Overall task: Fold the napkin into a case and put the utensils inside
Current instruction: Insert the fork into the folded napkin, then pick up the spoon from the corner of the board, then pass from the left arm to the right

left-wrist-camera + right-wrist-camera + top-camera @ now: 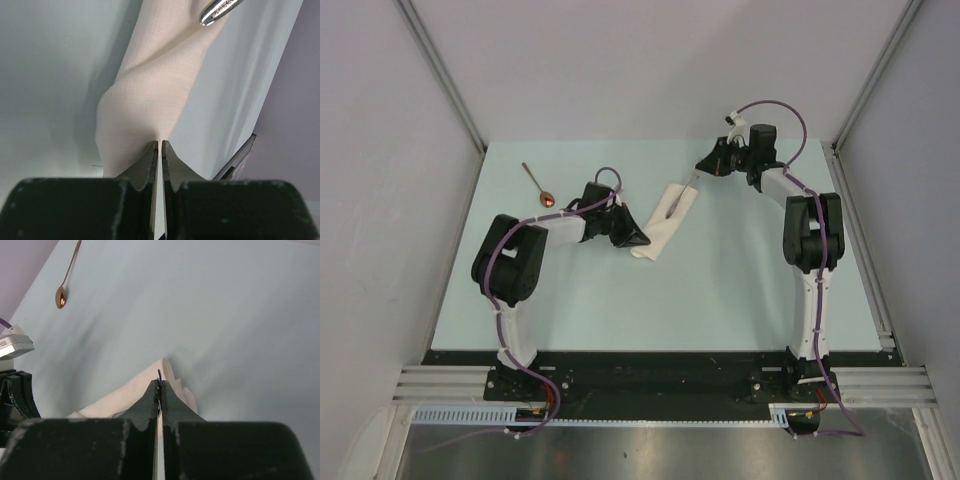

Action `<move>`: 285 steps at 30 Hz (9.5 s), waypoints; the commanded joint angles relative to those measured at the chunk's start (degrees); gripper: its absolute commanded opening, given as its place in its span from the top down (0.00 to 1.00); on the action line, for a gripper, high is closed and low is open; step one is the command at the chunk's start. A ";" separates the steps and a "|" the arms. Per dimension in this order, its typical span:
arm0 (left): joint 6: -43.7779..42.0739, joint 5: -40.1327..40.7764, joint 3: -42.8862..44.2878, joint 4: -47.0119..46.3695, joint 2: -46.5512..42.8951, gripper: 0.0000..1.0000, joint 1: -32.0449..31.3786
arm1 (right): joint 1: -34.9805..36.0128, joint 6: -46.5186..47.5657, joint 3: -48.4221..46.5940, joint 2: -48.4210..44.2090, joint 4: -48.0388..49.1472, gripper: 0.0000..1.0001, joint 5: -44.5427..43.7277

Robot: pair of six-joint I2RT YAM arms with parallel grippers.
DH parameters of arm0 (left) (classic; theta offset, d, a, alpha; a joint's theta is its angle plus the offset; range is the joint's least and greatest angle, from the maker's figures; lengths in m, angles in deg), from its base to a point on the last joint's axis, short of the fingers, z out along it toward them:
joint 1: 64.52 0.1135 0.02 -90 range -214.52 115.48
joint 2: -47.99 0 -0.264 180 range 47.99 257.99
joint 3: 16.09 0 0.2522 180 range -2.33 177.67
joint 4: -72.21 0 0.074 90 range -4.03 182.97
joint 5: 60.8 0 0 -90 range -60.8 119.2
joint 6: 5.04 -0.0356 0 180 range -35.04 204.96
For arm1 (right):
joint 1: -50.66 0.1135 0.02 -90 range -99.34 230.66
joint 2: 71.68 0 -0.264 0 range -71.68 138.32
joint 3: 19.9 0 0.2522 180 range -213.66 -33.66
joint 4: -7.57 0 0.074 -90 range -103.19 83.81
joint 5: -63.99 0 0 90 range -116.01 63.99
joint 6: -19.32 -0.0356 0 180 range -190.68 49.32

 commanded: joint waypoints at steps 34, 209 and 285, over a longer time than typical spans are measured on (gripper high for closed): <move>-2.04 0.92 -1.36 -0.66 0.58 0.92 0.58 | 0.75 -6.61 -12.21 9.76 -5.10 1.00 3.32; -8.11 42.23 58.49 40.57 26.95 0.44 25.89 | 17.10 10.18 8.44 -23.37 -21.01 0.25 -27.09; 6.67 -4.65 -1.74 34.39 -33.96 0.62 9.89 | 53.67 73.31 47.37 -48.69 12.12 1.00 -33.95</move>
